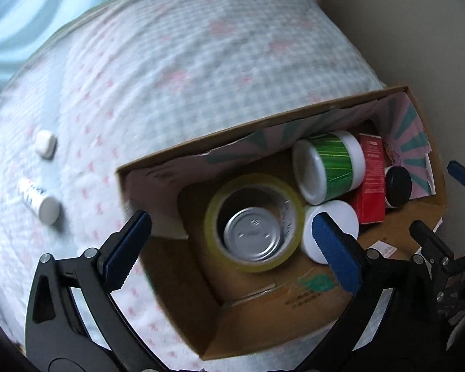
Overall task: Organize rigid objects
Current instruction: 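Carry the tin and jar into the cardboard box and release both grippers, then move both grippers back toward the white pill bottle and earbud case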
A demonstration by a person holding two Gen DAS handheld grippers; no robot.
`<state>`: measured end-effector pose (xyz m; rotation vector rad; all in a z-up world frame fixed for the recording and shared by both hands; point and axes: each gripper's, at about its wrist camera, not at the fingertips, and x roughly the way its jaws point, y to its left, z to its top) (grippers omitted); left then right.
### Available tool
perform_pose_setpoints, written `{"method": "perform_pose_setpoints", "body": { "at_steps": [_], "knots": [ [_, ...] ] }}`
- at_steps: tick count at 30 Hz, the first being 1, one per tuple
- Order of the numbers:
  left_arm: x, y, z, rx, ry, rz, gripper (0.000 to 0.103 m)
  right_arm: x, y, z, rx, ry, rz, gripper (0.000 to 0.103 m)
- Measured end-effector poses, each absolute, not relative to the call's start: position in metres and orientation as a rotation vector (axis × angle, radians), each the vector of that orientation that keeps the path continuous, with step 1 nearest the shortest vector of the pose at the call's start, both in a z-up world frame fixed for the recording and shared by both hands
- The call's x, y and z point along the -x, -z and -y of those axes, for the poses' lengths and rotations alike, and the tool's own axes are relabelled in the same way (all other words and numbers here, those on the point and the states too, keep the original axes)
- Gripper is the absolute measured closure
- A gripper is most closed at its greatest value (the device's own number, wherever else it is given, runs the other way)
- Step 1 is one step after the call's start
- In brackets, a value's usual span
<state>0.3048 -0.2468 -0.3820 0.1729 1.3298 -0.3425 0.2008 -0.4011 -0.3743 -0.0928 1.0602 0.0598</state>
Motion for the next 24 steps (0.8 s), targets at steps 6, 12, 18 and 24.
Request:
{"method": "perform_pose_setpoints", "body": {
  "at_steps": [6,12,18,24],
  "knots": [
    [-0.301,0.362,0.225,-0.106,0.303,-1.306,0.0,-0.2,0.359,0.396,0.117,-0.048,-1.045,0.0],
    [-0.294,0.331,0.207,-0.075,0.281,-1.25,0.0,-0.2,0.336,0.385,0.144,-0.065,-1.025,0.0],
    [-0.282,0.29,0.18,-0.092,0.198,-1.186,0.0,-0.193,0.295,0.366,0.16,-0.082,-0.94,0.0],
    [-0.271,0.237,0.136,-0.055,0.093,-1.106,0.0,-0.196,0.251,0.335,0.194,-0.125,-0.888,0.0]
  ]
}}
